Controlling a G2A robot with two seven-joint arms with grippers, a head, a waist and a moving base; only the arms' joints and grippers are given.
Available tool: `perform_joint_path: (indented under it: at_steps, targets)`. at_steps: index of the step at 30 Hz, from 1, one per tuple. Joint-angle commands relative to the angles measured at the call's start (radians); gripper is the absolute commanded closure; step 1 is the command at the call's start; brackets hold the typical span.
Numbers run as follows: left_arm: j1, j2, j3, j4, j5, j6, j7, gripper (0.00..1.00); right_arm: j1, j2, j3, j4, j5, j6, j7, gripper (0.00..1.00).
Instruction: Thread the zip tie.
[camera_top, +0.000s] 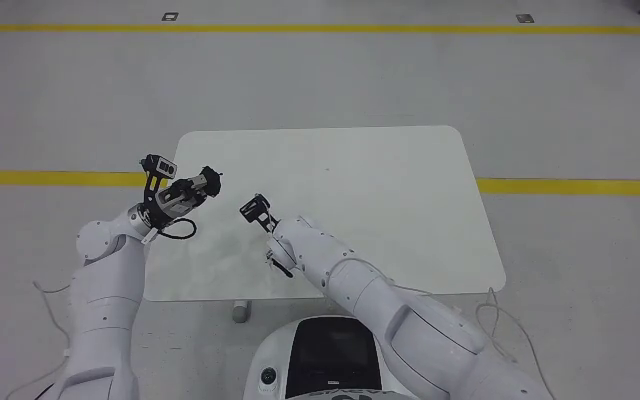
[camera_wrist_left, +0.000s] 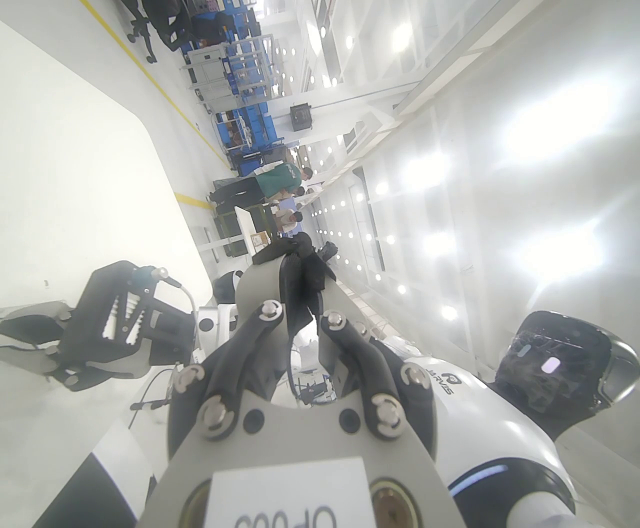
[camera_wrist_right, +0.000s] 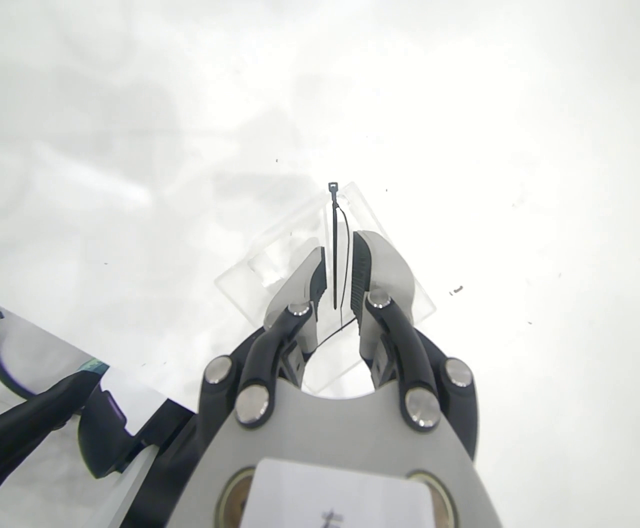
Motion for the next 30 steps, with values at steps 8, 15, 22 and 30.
perform_joint_path:
  at_steps: [8,15,22,30]
  targets:
    - [0.0,0.0,0.0,0.0,0.0,0.0,0.0,1.0,-0.002,0.001,-0.001,0.004,0.006,0.0,-0.001,0.87]
    - [0.0,0.0,0.0,0.0,0.0,0.0,0.0,1.0,-0.001,-0.002,-0.009,0.015,0.024,-0.015,-0.01,0.88]
    - [0.0,0.0,0.0,0.0,0.0,0.0,0.0,1.0,0.001,-0.009,-0.037,0.032,0.035,0.017,-0.029,0.87]
    - [0.0,0.0,0.0,0.0,0.0,0.0,0.0,1.0,0.01,-0.014,-0.074,0.048,0.075,0.047,-0.045,1.0]
